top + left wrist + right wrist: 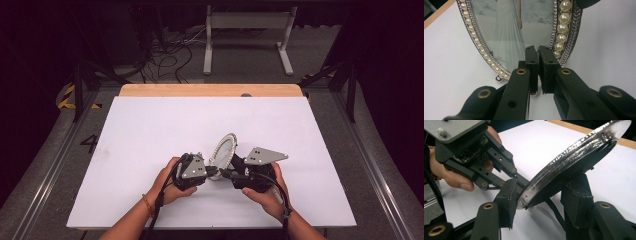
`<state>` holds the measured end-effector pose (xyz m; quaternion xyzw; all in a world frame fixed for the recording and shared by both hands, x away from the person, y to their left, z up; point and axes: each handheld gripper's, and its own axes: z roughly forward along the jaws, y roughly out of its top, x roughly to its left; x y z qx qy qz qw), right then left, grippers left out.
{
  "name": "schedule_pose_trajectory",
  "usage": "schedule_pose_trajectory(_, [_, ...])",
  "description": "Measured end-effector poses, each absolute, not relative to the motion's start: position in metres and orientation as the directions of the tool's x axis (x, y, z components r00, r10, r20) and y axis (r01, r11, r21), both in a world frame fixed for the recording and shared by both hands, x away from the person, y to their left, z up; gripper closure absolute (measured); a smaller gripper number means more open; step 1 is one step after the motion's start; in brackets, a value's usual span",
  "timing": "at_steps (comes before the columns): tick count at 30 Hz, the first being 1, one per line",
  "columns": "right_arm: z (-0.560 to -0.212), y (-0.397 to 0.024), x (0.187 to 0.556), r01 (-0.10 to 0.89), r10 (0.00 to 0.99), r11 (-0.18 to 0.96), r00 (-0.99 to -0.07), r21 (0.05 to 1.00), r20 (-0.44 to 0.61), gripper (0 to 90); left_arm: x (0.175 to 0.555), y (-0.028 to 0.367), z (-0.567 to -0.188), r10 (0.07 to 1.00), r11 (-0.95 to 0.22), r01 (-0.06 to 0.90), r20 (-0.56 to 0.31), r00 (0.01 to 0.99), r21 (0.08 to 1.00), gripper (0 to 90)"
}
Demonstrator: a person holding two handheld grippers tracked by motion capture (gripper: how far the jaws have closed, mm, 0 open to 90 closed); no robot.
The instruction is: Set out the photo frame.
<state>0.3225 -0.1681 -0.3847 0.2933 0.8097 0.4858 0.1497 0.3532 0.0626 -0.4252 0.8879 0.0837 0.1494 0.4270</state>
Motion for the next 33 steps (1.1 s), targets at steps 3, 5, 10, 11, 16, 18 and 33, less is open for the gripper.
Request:
schedule_pose_trajectory(3, [-0.385, -0.17, 0.323, 0.329, 0.61, 0.358, -0.791, 0.874, 0.048, 49.0, 0.352, 0.061, -0.425, 0.277, -0.623, 0.021, 0.195, 0.941, 0.782, 85.8])
schedule_pose_trajectory(5, [-0.384, -0.172, 0.324, 0.328, 0.6, 0.363, -0.798, 0.872, 0.05, 49.3, 0.352, 0.06, -0.425, 0.273, -0.621, 0.012, 0.202, 0.941, 0.784, 85.1])
schedule_pose_trajectory(10, [-0.382, -0.177, 0.326, 0.33, 0.576, 0.368, -0.815, 0.869, 0.065, 51.2, 0.351, 0.058, -0.424, 0.271, -0.628, 0.008, 0.209, 0.94, 0.778, 82.5])
schedule_pose_trajectory(11, [-0.382, -0.178, 0.326, 0.328, 0.572, 0.374, -0.818, 0.868, 0.063, 51.2, 0.351, 0.058, -0.424, 0.271, -0.628, 0.008, 0.209, 0.94, 0.778, 81.2])
schedule_pose_trajectory(16, [-0.382, -0.182, 0.325, 0.333, 0.57, 0.377, -0.819, 0.864, 0.067, 55.0, 0.354, 0.062, -0.423, 0.291, -0.619, 0.019, 0.207, 0.934, 0.785, 78.1])
schedule_pose_trajectory(18, [-0.382, -0.182, 0.323, 0.331, 0.573, 0.381, -0.818, 0.863, 0.061, 55.0, 0.356, 0.065, -0.423, 0.307, -0.618, 0.033, 0.202, 0.93, 0.786, 76.9])
schedule_pose_trajectory(33, [-0.377, -0.179, 0.325, 0.351, 0.641, 0.303, -0.763, 0.886, 0.084, 35.4, 0.364, 0.088, -0.421, 0.365, -0.588, 0.072, 0.185, 0.913, 0.806, 70.4])
